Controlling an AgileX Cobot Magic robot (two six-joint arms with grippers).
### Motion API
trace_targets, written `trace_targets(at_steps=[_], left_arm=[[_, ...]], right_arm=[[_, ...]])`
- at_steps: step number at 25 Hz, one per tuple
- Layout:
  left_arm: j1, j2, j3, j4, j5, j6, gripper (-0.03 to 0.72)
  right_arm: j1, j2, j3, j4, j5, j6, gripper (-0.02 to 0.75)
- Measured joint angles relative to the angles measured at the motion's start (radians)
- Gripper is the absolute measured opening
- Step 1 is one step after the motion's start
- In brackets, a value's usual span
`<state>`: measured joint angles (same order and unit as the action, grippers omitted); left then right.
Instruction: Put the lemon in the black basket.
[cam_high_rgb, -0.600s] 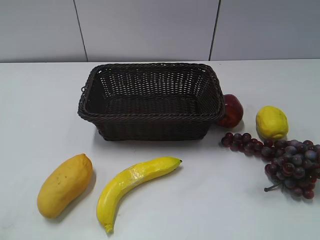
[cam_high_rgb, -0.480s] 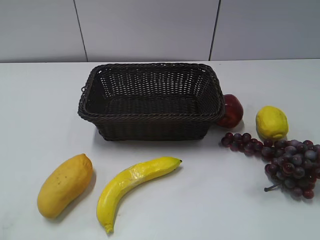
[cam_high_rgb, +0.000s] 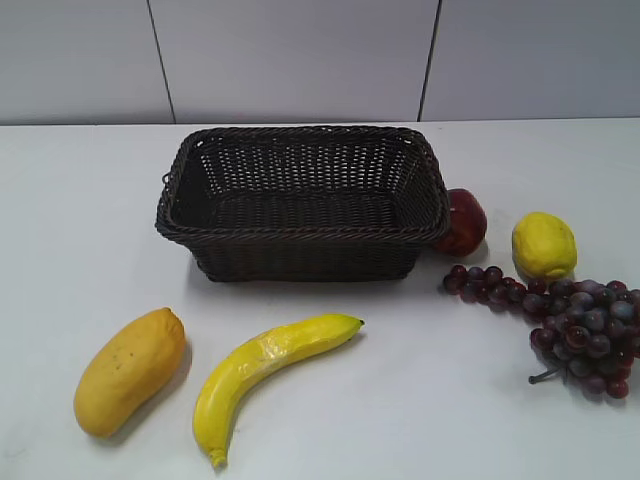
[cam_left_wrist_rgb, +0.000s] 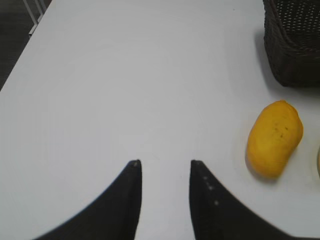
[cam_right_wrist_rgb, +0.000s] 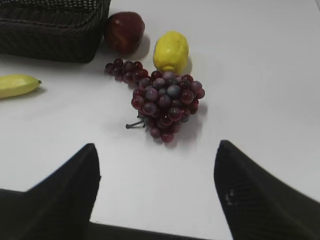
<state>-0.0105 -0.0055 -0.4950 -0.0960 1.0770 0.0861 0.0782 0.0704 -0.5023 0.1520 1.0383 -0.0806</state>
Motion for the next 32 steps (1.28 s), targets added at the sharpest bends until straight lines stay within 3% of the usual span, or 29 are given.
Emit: trace_targets(at_steps=[7,14,32], left_arm=[[0.000,0.000,0.000,0.000,0.000,0.000,0.239],[0.000,0.000,0.000,0.000,0.000,0.000,0.239],[0.000,0.000,0.000,0.000,0.000,0.000,0.239]], right_arm=[[0.000,0.276,-0.047,0.008,-0.064,0.000,0.543],[0.000,0.593,-0.152,0.079,-0.098,0.003,0.619],[0.000,1.354,-0.523,0.055,-0.167,0.003,0.615]])
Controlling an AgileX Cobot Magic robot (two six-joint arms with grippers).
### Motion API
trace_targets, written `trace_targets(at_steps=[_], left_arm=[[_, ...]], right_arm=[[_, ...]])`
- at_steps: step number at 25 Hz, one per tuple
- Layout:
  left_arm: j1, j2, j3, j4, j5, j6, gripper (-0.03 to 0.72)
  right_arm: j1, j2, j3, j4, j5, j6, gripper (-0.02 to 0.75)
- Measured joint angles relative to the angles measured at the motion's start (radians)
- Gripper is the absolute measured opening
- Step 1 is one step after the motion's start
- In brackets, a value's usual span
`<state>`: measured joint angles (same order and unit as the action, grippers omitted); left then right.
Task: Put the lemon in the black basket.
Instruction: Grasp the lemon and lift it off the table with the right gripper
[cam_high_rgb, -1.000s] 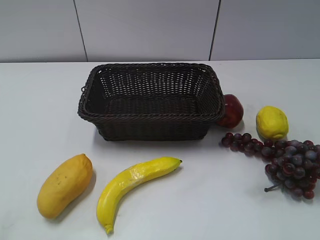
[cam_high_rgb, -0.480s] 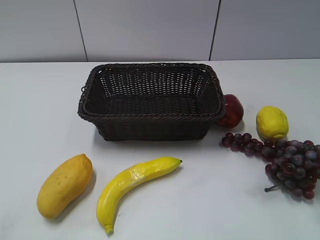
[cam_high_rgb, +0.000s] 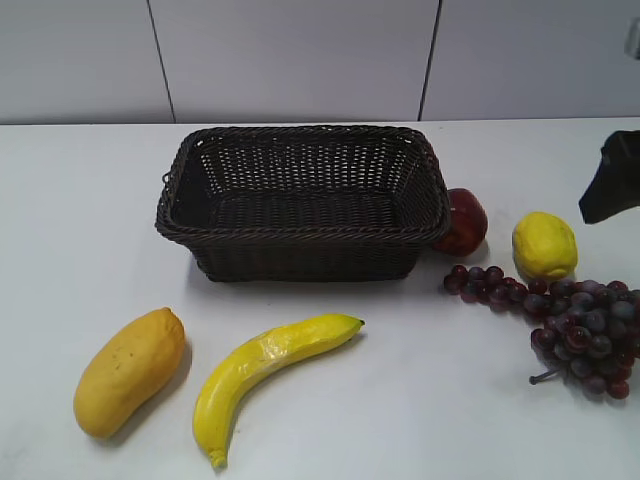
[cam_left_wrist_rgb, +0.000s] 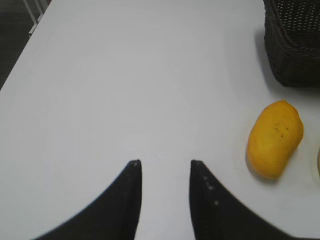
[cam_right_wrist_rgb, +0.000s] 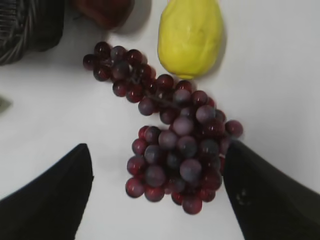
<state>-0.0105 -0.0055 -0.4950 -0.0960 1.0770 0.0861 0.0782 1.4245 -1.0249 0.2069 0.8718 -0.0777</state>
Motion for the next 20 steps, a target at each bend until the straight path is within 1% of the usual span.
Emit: trace_targets(at_steps=[7,12,20], left_arm=[[0.000,0.000,0.000,0.000,0.000,0.000,0.239],[0.000,0.000,0.000,0.000,0.000,0.000,0.239],[0.000,0.000,0.000,0.000,0.000,0.000,0.239]], right_arm=[[0.000,0.229,-0.145,-0.019,-0.007,0.000,0.605],[0.000,0.392,-0.198,-0.052,-0.032,0.000,0.602],[0.000,0.599,-0.296,-0.060,-0.060,0.017,0.599]])
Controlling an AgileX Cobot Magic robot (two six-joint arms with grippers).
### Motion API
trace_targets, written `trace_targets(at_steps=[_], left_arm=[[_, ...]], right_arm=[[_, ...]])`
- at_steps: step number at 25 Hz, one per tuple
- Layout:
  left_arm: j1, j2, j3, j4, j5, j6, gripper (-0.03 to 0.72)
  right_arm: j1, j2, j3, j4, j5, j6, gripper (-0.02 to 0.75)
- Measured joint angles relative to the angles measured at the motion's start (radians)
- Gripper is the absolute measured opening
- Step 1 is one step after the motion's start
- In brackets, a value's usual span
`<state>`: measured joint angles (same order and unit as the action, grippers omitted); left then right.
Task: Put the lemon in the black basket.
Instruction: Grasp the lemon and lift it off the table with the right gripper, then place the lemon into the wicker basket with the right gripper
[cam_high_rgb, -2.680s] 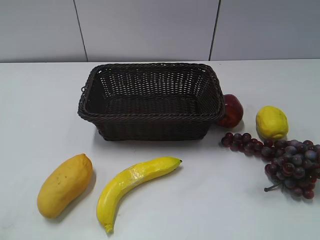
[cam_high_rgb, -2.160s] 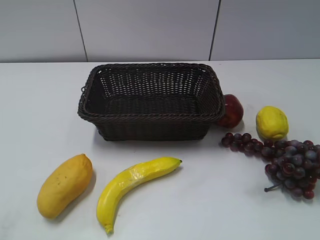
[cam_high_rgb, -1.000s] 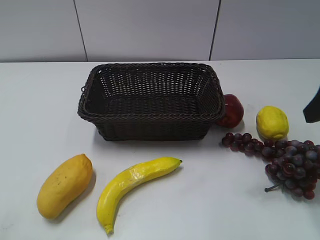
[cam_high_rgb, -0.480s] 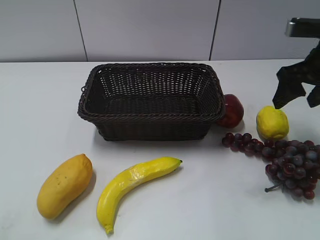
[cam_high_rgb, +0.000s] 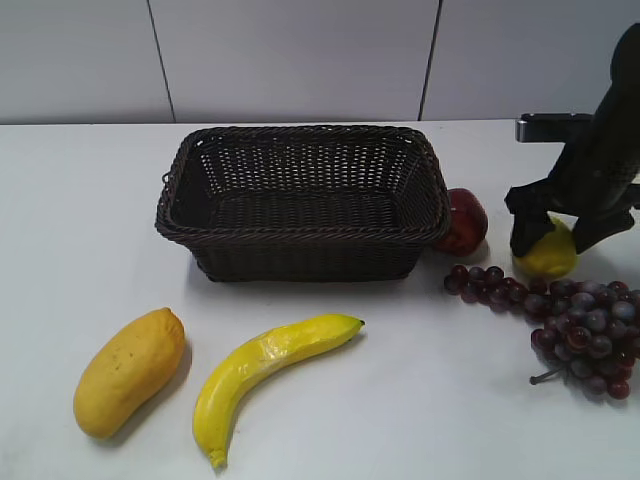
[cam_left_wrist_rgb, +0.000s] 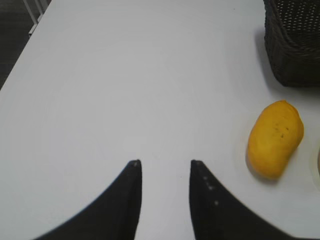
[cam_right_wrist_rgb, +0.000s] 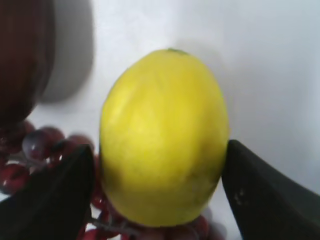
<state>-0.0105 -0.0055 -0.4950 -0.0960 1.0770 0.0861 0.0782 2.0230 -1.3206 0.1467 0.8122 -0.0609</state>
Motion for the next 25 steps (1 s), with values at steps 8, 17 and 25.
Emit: trace_targets(at_steps=[8,17,25], left_arm=[[0.000,0.000,0.000,0.000,0.000,0.000,0.239],[0.000,0.000,0.000,0.000,0.000,0.000,0.239],[0.000,0.000,0.000,0.000,0.000,0.000,0.239]], right_arm=[[0.000,0.062,-0.058,0.000,0.027,0.048,0.554],[0.009,0.058,-0.282,-0.003,0.217,0.074,0.553],[0.164,0.047,-0.598,-0.034,0.297,0.077,0.553]])
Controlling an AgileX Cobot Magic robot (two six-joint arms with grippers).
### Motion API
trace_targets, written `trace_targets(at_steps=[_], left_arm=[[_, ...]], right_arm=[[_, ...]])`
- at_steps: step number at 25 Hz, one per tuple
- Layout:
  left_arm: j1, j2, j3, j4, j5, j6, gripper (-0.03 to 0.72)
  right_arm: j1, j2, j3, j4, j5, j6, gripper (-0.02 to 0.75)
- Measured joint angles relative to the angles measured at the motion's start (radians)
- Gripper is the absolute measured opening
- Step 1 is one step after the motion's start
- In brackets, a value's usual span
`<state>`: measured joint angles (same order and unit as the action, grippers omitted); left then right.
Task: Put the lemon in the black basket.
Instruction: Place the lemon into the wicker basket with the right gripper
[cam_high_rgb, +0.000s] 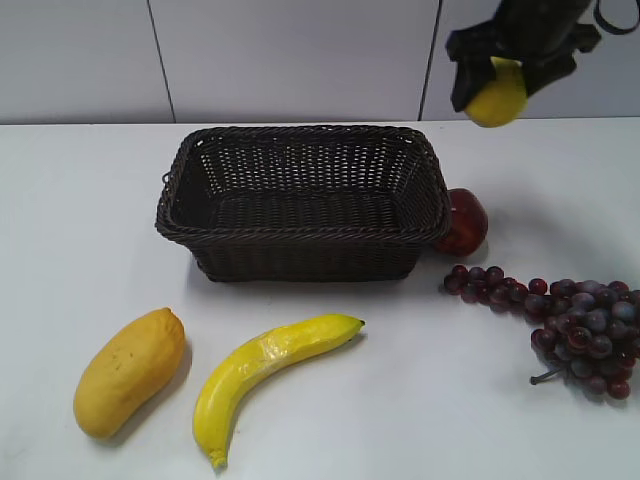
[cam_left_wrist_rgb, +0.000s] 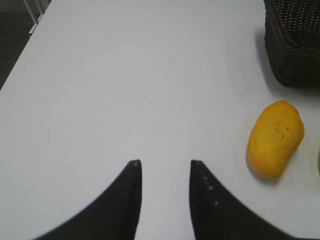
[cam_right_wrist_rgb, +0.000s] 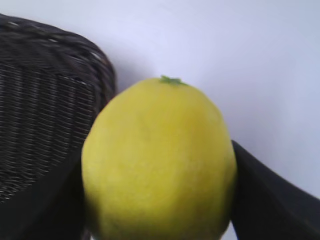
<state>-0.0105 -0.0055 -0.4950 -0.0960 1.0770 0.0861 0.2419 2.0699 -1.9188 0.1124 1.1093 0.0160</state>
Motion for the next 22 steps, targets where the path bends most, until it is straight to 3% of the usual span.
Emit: trace_targets(at_steps=[11,17,22], left_arm=[[0.000,0.000,0.000,0.000,0.000,0.000,0.239],[0.000,0.000,0.000,0.000,0.000,0.000,0.239],[0.000,0.000,0.000,0.000,0.000,0.000,0.239]], right_arm=[[0.221,0.045,-0.047,0.032,-0.086,0.000,0.553],[0.260,0.126,-0.047,0.049,-0.130,0.000,0.553],[0.261,0.185,-0.047,0.131,-0.128,-0.032,0.553]])
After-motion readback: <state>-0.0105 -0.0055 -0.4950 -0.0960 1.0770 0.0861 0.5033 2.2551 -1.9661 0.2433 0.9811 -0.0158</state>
